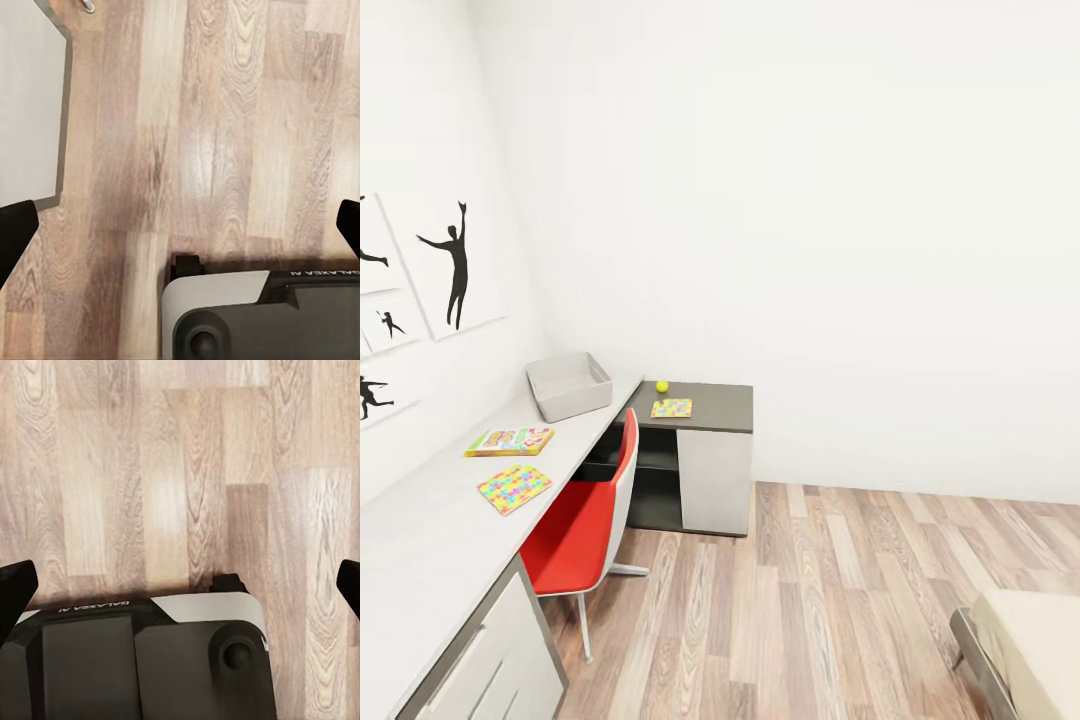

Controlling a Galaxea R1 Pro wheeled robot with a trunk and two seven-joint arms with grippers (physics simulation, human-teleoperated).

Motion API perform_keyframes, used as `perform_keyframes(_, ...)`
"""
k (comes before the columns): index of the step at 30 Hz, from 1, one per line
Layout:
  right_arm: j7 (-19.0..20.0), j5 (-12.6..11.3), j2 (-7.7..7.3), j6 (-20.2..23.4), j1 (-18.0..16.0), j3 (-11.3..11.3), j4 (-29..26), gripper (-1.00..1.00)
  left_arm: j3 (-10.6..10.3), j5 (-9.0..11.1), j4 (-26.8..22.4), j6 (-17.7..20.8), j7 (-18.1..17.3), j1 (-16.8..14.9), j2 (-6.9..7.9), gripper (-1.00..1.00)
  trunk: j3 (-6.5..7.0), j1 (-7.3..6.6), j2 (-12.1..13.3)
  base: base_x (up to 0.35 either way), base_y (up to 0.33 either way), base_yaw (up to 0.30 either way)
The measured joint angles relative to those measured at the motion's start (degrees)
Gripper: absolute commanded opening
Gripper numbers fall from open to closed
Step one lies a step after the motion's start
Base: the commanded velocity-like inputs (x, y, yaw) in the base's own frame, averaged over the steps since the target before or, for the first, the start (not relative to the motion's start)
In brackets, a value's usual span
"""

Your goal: Put all the toys in the child's room - the three board games (two on the bed and one on the table), the two jigsaw puzzles on the table, and the tennis ball on the table - inside the toy box on the table in the child's room.

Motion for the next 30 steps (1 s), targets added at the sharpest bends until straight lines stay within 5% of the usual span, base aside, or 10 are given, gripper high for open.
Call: perform_keyframes(30, 0.0, 0.0, 0.0, 0.0, 0.0, 0.0, 0.0, 1.0, 0.0, -0.1, 0.1, -0.1, 0.0, 0.0, 0.12, 1.0, 0.0, 0.0, 0.0, 0.0, 0.0, 0.002)
